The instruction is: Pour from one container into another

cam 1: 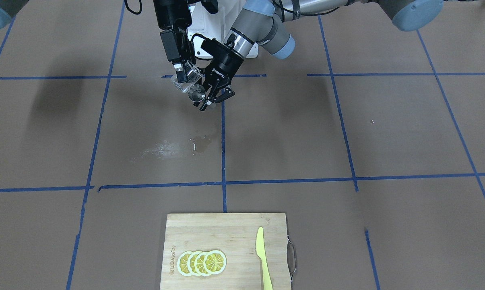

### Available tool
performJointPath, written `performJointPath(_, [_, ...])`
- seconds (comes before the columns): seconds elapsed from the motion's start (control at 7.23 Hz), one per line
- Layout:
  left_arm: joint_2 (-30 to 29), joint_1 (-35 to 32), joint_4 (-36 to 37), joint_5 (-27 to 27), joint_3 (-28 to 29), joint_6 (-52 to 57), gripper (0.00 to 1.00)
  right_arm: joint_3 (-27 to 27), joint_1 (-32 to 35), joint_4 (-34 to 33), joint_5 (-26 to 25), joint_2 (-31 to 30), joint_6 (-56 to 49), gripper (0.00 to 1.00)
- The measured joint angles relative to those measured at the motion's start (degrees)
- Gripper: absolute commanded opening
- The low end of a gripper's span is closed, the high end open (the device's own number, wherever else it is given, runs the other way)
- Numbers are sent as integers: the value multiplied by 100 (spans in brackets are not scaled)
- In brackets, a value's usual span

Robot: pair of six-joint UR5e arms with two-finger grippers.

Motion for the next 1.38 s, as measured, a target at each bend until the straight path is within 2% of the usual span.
performJointPath(0.28, [0, -20, -60, 0, -28, -46, 0, 69, 220, 48, 121, -267, 1130, 0])
performJointPath(0.55, [1, -46, -73, 8, -108, -165, 0, 229, 623, 350, 615, -717, 2253, 0])
performJointPath(0.97, [248, -123, -65, 52, -494, -624, 0, 218, 991, 2069, 1083, -1967, 3646, 0])
performJointPath(1.24, [900, -243, -72, 182, -984, -1228, 0, -77, 1097, 3369, 1147, -2669, 4321, 0])
performJointPath(1.38, [1230, -289, -72, 515, -1183, -1502, 0, -207, 1167, 3652, 1185, -2827, 4612, 0])
